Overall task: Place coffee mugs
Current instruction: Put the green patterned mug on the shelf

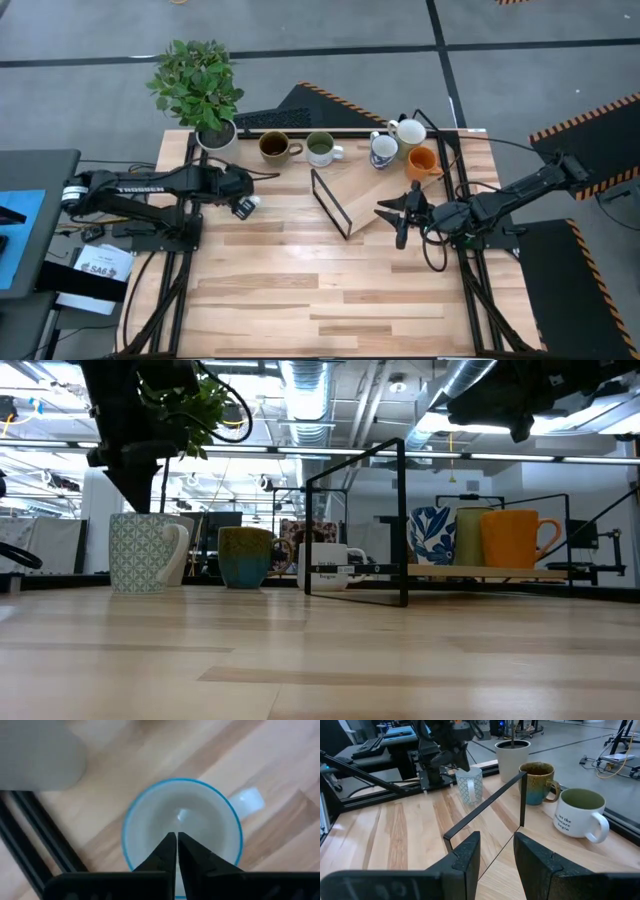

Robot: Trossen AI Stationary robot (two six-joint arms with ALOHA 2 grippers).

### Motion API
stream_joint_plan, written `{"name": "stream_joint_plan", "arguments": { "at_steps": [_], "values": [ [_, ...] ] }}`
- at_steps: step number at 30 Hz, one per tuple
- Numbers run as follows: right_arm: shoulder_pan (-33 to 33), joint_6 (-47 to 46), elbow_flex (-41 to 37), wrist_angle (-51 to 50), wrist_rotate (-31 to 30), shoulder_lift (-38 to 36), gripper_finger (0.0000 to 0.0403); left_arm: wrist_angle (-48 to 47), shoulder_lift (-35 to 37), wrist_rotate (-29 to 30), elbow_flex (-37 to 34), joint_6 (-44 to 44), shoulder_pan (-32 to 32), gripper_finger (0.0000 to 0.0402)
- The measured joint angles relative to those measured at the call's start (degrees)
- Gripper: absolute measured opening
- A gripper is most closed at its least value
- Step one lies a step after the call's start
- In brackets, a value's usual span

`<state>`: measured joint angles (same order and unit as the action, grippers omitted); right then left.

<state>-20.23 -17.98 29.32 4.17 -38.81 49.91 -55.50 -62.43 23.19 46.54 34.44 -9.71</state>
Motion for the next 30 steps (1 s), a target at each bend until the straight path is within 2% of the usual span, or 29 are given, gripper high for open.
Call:
{"name": "stream_joint_plan", "arguments": {
  "at_steps": [9, 19, 22, 30],
  "values": [
    [0.00, -0.11, 0.00, -0.51, -0.01, 0.02, 0.0143, 3.15, -7.42, -1.43, 0.00, -4.71, -1.22, 0.0000],
    [0.00, -0.11, 0.00, -0.58, -0.02, 0.02, 0.0143, 4.89, -13.33, -8.36, 0.02, -13.23, -9.30, 0.0000],
    [0.02, -0.11, 0.00, -0.62, 0.00, 0.02, 0.0143, 6.05, -14.53, -12.35, 0.02, -15.64, -11.17, 0.0000],
    [0.01, -0.08, 0.00, -0.77, -0.02, 0.02, 0.0143, 6.40, -19.06, -19.33, 0.35, -18.78, -11.35, 0.0000]
  ]
}}
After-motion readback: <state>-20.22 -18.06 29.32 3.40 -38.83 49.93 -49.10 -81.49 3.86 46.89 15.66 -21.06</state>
